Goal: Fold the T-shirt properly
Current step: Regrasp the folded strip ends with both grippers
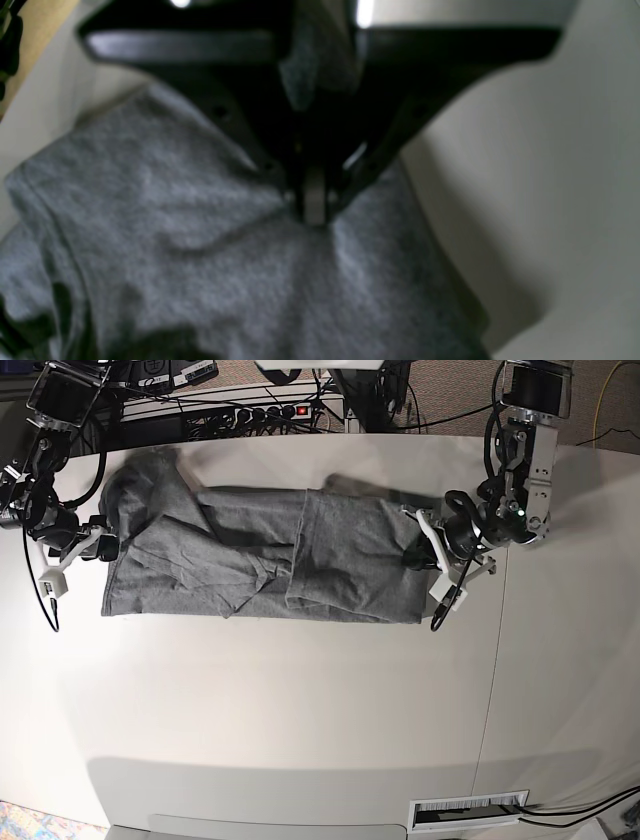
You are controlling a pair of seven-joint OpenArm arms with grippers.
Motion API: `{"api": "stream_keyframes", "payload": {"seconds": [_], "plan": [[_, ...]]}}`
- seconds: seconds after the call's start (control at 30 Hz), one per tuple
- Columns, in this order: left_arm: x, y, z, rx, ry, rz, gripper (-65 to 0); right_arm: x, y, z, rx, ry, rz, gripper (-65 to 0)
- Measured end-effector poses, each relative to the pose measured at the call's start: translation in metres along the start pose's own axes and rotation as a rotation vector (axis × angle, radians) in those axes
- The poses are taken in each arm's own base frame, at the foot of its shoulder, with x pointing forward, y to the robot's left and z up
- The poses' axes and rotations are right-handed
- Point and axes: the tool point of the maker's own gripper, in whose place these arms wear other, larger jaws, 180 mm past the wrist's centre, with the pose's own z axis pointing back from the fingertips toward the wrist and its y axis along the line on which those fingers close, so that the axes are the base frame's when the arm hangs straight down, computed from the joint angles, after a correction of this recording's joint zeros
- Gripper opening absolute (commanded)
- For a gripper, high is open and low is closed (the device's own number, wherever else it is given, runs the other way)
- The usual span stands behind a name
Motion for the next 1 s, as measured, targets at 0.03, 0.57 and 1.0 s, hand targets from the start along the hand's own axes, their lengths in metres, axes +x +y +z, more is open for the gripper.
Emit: {"api": "stream_keyframes", "payload": {"seconds": [0.03, 0.57, 1.0], "plan": [[0.0, 0.0, 0.0, -0.002, 0.001, -0.003, -65.0, 0.0, 0.0, 0.0, 0.003, 0.002, -0.001, -38.4], [0.0, -0.001, 0.0, -0.003, -0.01, -0.001, -65.0, 0.011, 0.016, 0.001, 0.089, -0.045, 0.034, -23.6], [0.0, -0.001, 0.0, -0.003, -0.012, 0.0, -65.0, -0.011, 0.01, -0.019, 0.182, -0.059, -0.154, -23.6]]}}
